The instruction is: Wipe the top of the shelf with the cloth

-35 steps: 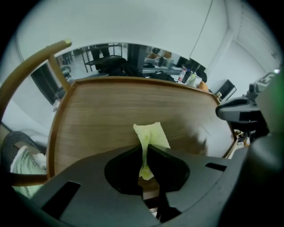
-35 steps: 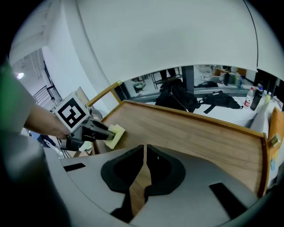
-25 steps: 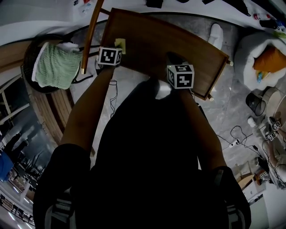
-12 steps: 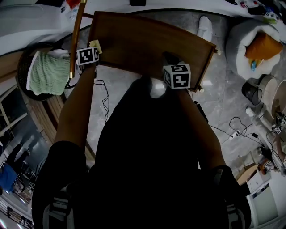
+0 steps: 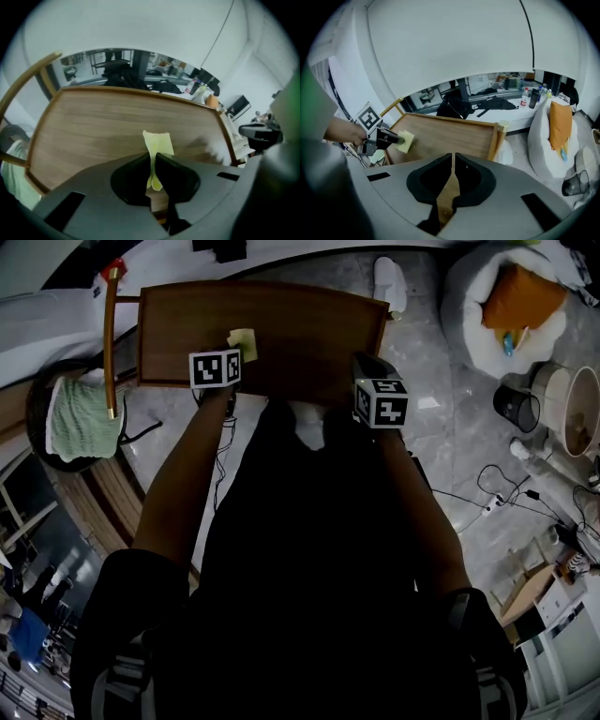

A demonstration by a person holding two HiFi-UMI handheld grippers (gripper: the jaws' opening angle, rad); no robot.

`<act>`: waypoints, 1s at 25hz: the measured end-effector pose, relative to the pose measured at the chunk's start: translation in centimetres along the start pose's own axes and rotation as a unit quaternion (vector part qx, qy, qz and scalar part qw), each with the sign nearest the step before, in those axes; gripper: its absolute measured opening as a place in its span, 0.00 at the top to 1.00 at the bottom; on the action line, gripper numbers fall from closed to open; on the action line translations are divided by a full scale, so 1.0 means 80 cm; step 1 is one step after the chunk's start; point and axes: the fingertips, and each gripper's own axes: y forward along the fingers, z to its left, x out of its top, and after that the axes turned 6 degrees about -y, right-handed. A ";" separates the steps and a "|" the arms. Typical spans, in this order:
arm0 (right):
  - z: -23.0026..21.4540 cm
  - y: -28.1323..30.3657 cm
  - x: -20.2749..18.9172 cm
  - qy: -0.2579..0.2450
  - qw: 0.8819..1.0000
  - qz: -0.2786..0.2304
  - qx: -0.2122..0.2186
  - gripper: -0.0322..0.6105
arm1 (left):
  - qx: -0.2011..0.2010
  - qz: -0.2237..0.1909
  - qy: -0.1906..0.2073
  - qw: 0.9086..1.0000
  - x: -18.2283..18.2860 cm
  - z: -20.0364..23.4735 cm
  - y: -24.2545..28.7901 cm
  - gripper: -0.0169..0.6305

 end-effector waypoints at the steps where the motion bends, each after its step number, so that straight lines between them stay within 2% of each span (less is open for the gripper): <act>1: -0.014 -0.009 -0.006 0.004 1.000 -0.001 -0.004 0.90 | -0.025 0.008 0.015 1.000 -0.009 -0.047 0.009 0.93; 4: -0.048 -0.031 -0.028 0.007 1.000 0.004 -0.011 0.90 | -0.095 0.033 0.046 0.994 -0.043 -0.172 0.030 0.93; 6: -0.069 -0.042 -0.043 0.007 1.000 0.010 -0.014 0.90 | -0.132 0.046 0.044 0.989 -0.065 -0.237 0.041 0.93; 10: -0.095 -0.058 -0.059 0.001 1.000 0.010 -0.012 0.90 | -0.149 0.068 0.069 0.984 -0.100 -0.307 0.059 0.93; 13: -0.102 -0.061 -0.066 -0.008 1.000 0.012 -0.007 0.90 | -0.140 0.071 0.108 0.982 -0.112 -0.327 0.061 0.93; 19: -0.085 -0.049 -0.058 -0.025 1.000 0.015 0.008 0.90 | -0.143 0.070 0.125 0.979 -0.116 -0.331 0.060 0.93; 25: -0.036 -0.031 -0.035 -0.044 0.999 0.014 0.022 0.90 | -0.117 0.065 0.122 0.983 -0.108 -0.270 0.051 0.93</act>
